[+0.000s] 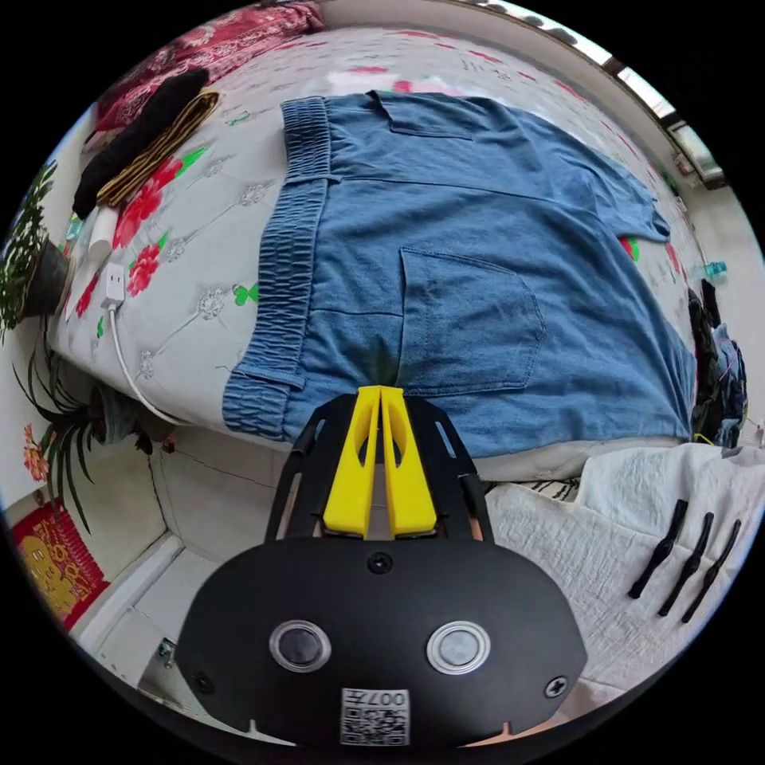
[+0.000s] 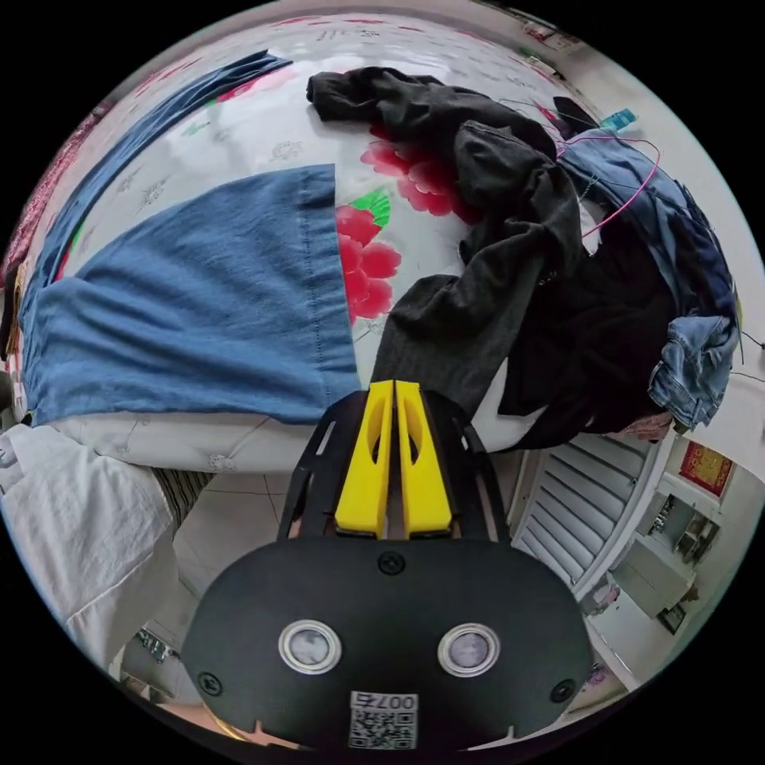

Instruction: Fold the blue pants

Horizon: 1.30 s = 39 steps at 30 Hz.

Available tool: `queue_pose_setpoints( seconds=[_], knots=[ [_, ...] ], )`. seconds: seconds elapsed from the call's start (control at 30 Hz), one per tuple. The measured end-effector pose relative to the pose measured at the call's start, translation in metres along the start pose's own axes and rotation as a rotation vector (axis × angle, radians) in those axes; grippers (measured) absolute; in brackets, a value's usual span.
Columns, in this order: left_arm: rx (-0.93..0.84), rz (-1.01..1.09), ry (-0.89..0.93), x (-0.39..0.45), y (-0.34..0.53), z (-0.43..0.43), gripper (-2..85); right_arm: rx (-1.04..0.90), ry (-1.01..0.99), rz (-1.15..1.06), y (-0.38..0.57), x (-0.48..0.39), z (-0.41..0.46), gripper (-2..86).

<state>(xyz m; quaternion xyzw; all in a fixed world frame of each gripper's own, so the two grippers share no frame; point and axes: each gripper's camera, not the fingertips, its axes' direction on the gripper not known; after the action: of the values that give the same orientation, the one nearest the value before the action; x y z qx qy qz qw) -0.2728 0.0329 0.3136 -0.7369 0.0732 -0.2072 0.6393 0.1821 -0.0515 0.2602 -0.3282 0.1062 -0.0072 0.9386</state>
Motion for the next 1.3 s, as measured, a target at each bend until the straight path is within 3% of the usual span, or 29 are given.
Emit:
queue_pose_setpoints(
  seconds=[0.2,0.47,0.57,0.7,0.87,1.1,1.3],
  knots=[
    [-0.023,-0.033,-0.073,0.018,-0.004,-0.011,-1.0,0.284,-0.215,-0.074,-0.043,0.003,-0.046,4.9],
    [-0.094,-0.015,-0.215,0.050,-0.009,-0.013,-1.0,0.166,-0.253,-0.195,-0.103,-0.015,-0.008,2.2],
    [-0.108,-0.022,-0.237,0.055,-0.007,-0.014,-1.0,0.104,-0.166,-0.277,-0.100,-0.022,-0.006,0.5],
    [-0.106,-0.040,-0.249,0.057,0.002,-0.017,-1.0,0.099,-0.122,-0.168,-0.098,0.011,-0.008,0.2],
    [-0.088,-0.052,-0.241,0.056,0.019,-0.022,-1.0,0.106,-0.259,-0.130,-0.077,0.033,-0.002,1.6],
    [0.163,-0.037,-0.239,0.034,0.013,-0.096,-1.0,0.356,-0.177,-0.146,-0.033,0.005,-0.086,7.7],
    [0.233,0.006,-0.211,-0.009,-0.088,-0.123,-1.0,0.505,-0.308,-0.240,-0.111,-0.074,-0.132,9.4]
  ],
)
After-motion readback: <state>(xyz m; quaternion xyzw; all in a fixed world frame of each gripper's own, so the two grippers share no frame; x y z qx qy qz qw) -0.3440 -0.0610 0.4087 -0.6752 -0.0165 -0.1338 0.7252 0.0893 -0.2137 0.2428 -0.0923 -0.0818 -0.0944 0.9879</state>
